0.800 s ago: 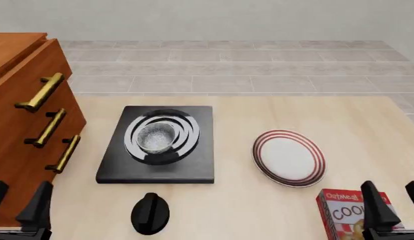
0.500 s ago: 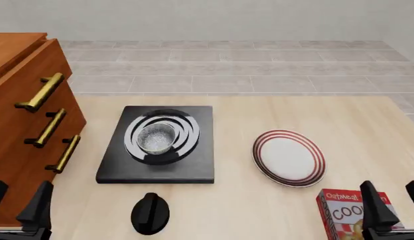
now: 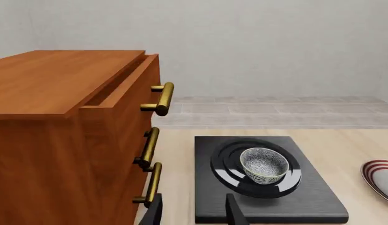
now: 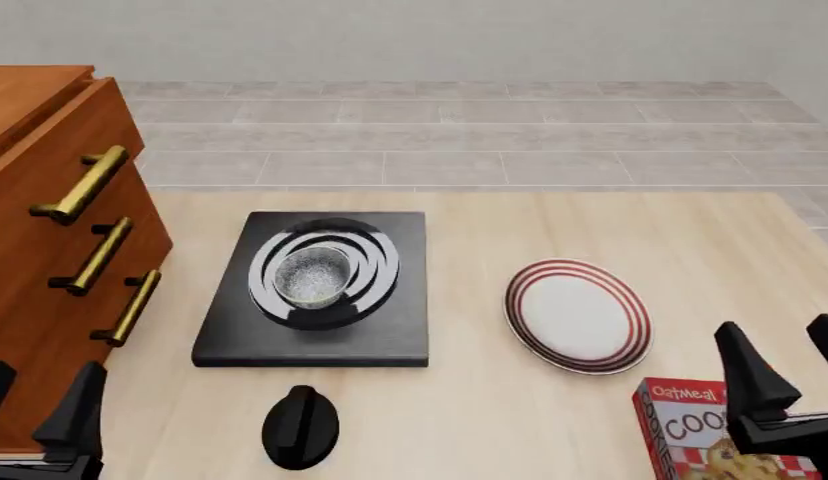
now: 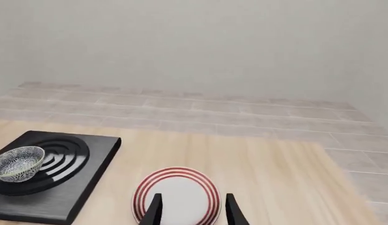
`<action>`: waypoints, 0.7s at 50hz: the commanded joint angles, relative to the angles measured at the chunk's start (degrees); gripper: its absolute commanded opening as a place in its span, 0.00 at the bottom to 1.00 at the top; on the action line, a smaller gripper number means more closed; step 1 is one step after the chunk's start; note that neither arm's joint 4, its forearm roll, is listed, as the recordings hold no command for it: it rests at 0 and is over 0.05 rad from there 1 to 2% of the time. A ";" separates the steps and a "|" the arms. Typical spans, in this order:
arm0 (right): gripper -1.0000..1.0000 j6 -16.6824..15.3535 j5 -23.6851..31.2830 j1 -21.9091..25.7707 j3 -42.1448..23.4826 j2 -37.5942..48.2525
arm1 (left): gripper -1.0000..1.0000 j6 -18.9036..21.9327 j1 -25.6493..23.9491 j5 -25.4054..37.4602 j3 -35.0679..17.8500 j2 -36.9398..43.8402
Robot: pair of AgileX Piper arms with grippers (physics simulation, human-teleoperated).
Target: Pick the akita bowl on the stove and place it on the plate.
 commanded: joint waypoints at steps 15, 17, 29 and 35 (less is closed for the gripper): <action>1.00 -4.40 2.90 2.72 -16.23 22.23 | 1.00 0.00 0.00 0.00 0.00 0.01; 1.00 -4.57 2.30 2.23 -16.82 24.20 | 1.00 0.00 0.00 0.00 0.00 0.01; 1.00 -1.93 8.09 6.12 -28.52 35.80 | 1.00 0.00 0.00 0.00 0.00 0.01; 1.00 -1.12 11.96 6.79 -34.70 39.98 | 1.00 0.00 0.00 0.00 0.00 0.01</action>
